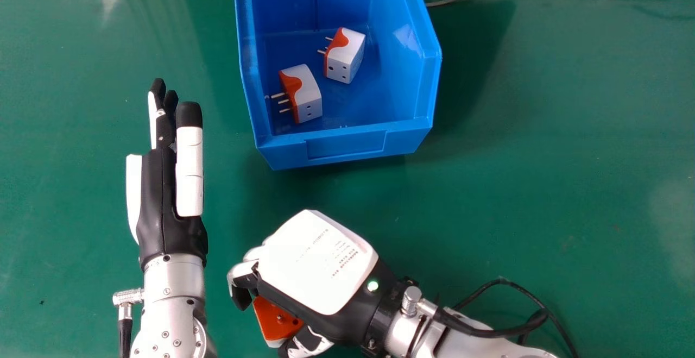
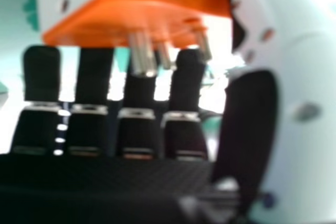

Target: Pick all objects and put in blue box

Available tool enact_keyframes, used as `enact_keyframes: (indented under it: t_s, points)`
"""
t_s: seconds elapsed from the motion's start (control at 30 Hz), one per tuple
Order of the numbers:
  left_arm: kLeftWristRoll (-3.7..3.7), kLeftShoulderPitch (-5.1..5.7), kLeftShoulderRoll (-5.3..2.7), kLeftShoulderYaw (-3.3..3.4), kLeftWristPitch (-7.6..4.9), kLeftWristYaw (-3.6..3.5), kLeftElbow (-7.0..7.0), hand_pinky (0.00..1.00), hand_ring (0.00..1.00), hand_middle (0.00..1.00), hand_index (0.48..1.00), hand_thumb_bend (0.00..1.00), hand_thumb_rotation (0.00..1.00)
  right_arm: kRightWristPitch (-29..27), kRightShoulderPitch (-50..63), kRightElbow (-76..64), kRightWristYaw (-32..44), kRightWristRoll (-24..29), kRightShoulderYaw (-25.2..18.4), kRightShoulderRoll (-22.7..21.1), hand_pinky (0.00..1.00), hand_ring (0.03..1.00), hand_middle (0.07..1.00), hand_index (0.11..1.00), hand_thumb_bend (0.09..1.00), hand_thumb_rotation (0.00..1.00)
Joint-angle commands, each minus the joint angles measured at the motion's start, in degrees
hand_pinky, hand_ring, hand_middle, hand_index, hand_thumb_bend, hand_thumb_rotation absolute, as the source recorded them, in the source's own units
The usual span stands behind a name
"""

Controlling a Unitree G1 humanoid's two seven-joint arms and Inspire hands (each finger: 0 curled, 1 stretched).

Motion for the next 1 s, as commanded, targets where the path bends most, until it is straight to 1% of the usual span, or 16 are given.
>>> enact_keyframes:
  t_s: [0.0,0.17,0.23,0.27,0.33,0.43,0.47,0.53,0.63,0.7,0.73,0.8,0.87,0.9,0.97]
  points:
    - [0.36,-0.04,0.07,0.08,-1.13,0.08,-0.81,1.0,1.0,1.0,1.0,0.9,1.0,-0.53,-0.46,-1.52,-0.84,0.66,-0.39,0.64,0.37,0.467,0.539,0.517,0.536,0.01]
    - [0.44,0.01,-0.04,0.1,-1.32,0.24,-0.91,1.0,1.0,1.0,1.0,0.9,1.0,-0.53,-0.22,-1.94,-1.41,1.07,-0.8,0.76,0.37,0.467,0.539,0.517,0.536,0.01]
    - [0.61,0.07,0.06,0.04,-1.28,0.24,-0.94,1.0,1.0,1.0,1.0,0.9,1.0,-0.74,-0.25,-2.07,-1.7,1.57,-1.12,0.84,0.37,0.46,0.534,0.511,0.532,0.0]
    - [0.75,0.11,0.06,0.02,-1.22,0.36,-1.01,1.0,1.0,1.0,1.0,0.9,1.0,-0.84,-0.26,-2.21,-1.71,1.91,-1.3,0.87,0.37,0.46,0.534,0.511,0.532,0.0]
    - [0.64,0.05,-0.07,0.07,-1.28,0.48,-0.91,1.0,1.0,1.0,1.0,0.9,1.0,-0.95,-0.1,-2.99,-1.48,2.86,-1.96,0.99,0.37,0.46,0.534,0.511,0.532,0.0]
    - [0.79,0.11,0.12,-0.05,-0.97,0.41,-1.03,1.0,1.0,1.0,1.0,0.9,1.0,-1.16,-0.01,-5.23,-0.99,4.21,-3.28,0.7,0.37,0.46,0.534,0.511,0.532,0.0]
    - [0.85,0.12,0.15,-0.06,-1.06,0.44,-0.99,1.0,1.0,1.0,1.0,0.9,1.0,-1.23,-0.02,-6.03,-0.75,4.55,-3.76,0.56,0.37,0.46,0.534,0.511,0.532,0.0]
    - [0.68,-0.04,0.15,0.01,-1.39,0.36,-0.73,1.0,1.0,1.0,1.0,0.9,1.0,-1.06,-0.07,-7.62,-0.76,4.8,-4.81,0.47,0.36,0.453,0.529,0.507,0.529,0.0]
    - [0.77,-0.19,0.29,0.02,-0.66,0.38,-0.75,1.0,1.0,1.0,1.0,0.9,1.0,-1.14,-0.27,-9.81,-2.0,5.5,-6.81,0.7,0.36,0.453,0.529,0.507,0.529,0.0]
    - [0.6,-0.22,0.4,0.05,-0.54,0.17,-0.7,1.0,1.0,1.0,1.0,0.9,1.0,-1.03,-0.34,-11.42,-1.32,6.23,-8.02,0.7,0.35,0.444,0.525,0.505,0.527,0.0]
    - [0.63,-0.2,0.47,0.04,-0.59,0.12,-0.67,1.0,1.0,1.0,1.0,0.9,1.0,-0.95,-0.28,-12.29,-0.64,6.71,-8.61,0.69,0.35,0.444,0.525,0.505,0.527,0.0]
    - [0.45,-0.19,0.56,0.05,-0.91,-0.16,-0.51,1.0,1.0,1.0,1.0,0.9,1.0,-0.98,-0.15,-13.59,-0.26,7.25,-9.61,0.74,0.35,0.444,0.525,0.505,0.527,0.0]
    - [0.45,-0.24,0.47,0.08,-1.16,-0.1,-0.41,1.0,1.0,1.0,1.0,0.9,1.0,-1.05,-0.12,-14.68,0.02,7.69,-10.41,0.6,0.35,0.444,0.525,0.505,0.527,0.0]
    - [0.45,-0.25,0.43,0.1,-1.0,-0.05,-0.46,1.0,1.0,1.0,1.0,0.9,1.0,-1.1,-0.13,-15.11,0.32,8.05,-10.76,0.53,0.33,0.432,0.521,0.499,0.525,0.0]
    - [0.32,-0.24,0.32,0.14,-0.56,-0.02,-0.65,1.0,1.0,1.0,1.0,0.9,1.0,-1.23,-0.22,-15.8,0.68,8.43,-11.37,0.44,0.33,0.432,0.521,0.499,0.525,0.0]
